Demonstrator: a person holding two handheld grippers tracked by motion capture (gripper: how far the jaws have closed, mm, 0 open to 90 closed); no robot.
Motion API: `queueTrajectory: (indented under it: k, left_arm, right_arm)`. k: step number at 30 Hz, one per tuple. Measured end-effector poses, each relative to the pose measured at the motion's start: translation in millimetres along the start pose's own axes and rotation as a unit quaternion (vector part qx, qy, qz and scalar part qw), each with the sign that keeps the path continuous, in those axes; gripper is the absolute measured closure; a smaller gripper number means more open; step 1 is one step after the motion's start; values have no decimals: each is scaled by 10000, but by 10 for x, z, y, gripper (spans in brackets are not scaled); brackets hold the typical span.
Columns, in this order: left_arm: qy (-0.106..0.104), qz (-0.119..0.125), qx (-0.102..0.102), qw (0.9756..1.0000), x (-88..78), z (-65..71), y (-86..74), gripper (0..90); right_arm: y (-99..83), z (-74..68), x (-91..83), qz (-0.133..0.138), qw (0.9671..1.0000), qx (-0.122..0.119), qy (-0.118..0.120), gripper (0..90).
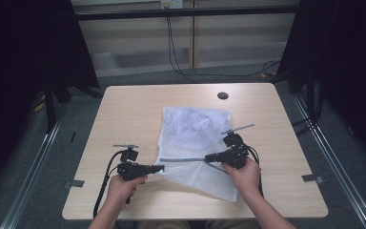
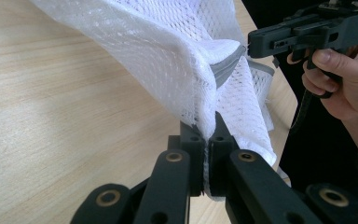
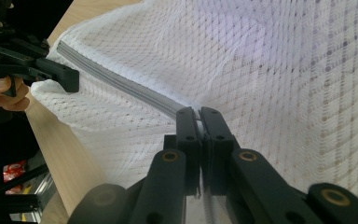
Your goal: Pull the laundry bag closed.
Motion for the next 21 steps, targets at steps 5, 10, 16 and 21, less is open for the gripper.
queueTrajectory:
  k: [5,10,16,21]
  left_arm:
    - [11,-3,5,10000,-5,-2,-2,890]
    - [10,-44,26,10000,2,-1,-6,890]
    - [52,-51,16,10000,4,-4,-10,890]
    - [53,-56,10,10000,3,-4,-11,890]
  right_arm:
    - [2,-4,11,1,10000,-13,11,872]
    - [-10,0,-2,-26,10000,-11,22,872]
    - [-21,-2,11,-72,10000,12,-14,872]
    - [-30,5,2,-87,10000,14,2,873]
Point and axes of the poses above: each handheld gripper's, and its own axes: x roughly forward along the jaws, y roughly out of its top, z roughly to its right, the point moved 6 cm from there along x, roughly forward along the jaws, and after that the axes turned 7 degrees about -z, right-handed, at the moved point
